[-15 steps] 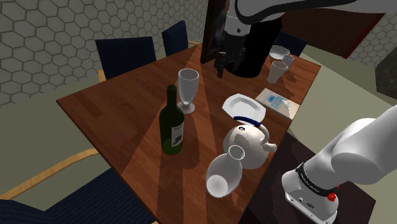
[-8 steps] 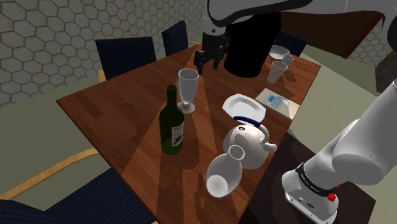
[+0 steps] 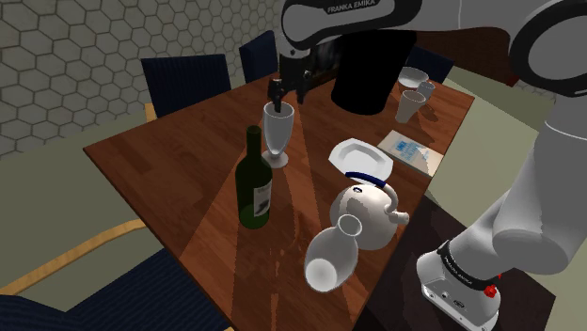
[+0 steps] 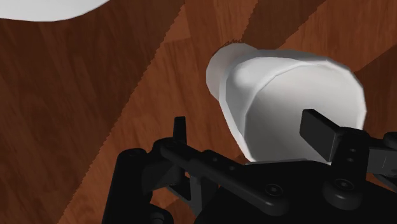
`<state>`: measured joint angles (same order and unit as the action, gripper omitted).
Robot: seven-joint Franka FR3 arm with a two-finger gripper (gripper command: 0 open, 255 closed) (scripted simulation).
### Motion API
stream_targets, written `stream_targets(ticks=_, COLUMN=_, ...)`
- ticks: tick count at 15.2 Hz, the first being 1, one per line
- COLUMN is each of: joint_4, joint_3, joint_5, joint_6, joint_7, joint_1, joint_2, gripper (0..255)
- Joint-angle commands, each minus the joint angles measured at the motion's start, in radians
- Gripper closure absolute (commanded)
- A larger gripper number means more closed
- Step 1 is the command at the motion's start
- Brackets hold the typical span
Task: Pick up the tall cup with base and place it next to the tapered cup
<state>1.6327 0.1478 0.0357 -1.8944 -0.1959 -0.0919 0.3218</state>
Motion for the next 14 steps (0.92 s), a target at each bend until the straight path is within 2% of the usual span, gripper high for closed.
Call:
stream_targets(ticks=1, joint_4=0.017, joint_3=-0.001, joint_5=0.002, joint_6=-0.025, joint_7=-0.001, joint_1=0.0, joint_2=0.008, gripper=0)
stream_targets(ticks=4, joint_4=0.043, joint_3=-0.001, joint_5=0.003, joint_6=-0.057, joint_7=-0.002, joint_1=0.0, joint_2=0.014, gripper=0)
stream_targets(ticks=11, joint_4=0.042, joint_3=-0.001, joint_5=0.003, joint_6=-0.057, joint_7=-0.002, joint_1=0.0, joint_2=0.014, gripper=0)
stream_targets(ticks=12, joint_4=0.042, joint_3=-0.001, joint_5=0.003, joint_6=-0.057, joint_7=-0.002, joint_1=0.0, joint_2=0.014, gripper=255)
stream_targets(ticks=14, joint_4=0.042, joint_3=-0.001, joint_5=0.003, joint_6=-0.057, joint_7=-0.002, joint_1=0.0, joint_2=0.014, gripper=255)
